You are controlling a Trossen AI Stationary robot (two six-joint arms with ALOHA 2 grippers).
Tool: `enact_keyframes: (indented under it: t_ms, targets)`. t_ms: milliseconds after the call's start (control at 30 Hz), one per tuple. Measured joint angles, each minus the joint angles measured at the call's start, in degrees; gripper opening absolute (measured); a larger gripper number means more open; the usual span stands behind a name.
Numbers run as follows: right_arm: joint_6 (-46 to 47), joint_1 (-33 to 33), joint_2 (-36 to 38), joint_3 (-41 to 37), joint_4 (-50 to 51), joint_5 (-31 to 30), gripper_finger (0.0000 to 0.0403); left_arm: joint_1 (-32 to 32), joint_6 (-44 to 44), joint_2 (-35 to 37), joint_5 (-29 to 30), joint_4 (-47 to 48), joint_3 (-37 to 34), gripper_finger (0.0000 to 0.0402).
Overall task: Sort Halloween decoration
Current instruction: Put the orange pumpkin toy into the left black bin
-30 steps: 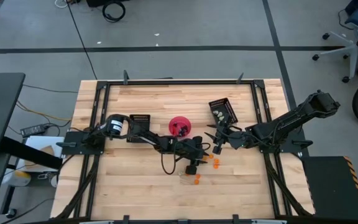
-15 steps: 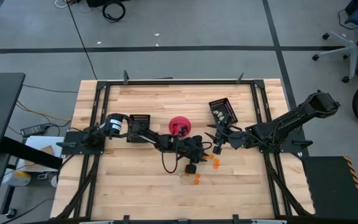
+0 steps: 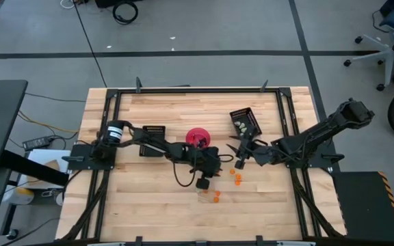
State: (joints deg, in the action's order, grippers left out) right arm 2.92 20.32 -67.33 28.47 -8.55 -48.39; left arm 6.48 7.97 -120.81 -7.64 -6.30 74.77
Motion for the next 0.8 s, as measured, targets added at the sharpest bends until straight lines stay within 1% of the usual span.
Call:
enact_keyframes:
  t_ms: [133,233,367,500,800]
  targets:
    - [-0.17,1.96,0.40,0.00,0.63,-4.36,0.0167,0.53,0.13,3.12,0.24,8.54,0.01,0.0057]
    - [-0.17,2.65,0.43,0.00,1.16,-6.19,0.0167,1.13,0.14,6.18,0.24,15.35,0.03,0.0057]
    - [0.22,2.76,0.41,0.00,1.42,-6.15,0.0167,1.77,-1.36,9.83,0.26,25.79,0.14,0.0057]
    - [0.68,2.75,0.41,0.00,1.71,-6.07,0.0167,2.18,-5.07,13.15,0.27,35.63,0.16,0.0057]
    - [1.63,2.75,0.39,0.00,2.18,-4.28,0.0167,2.23,-10.23,18.50,0.95,57.97,0.21,0.0058]
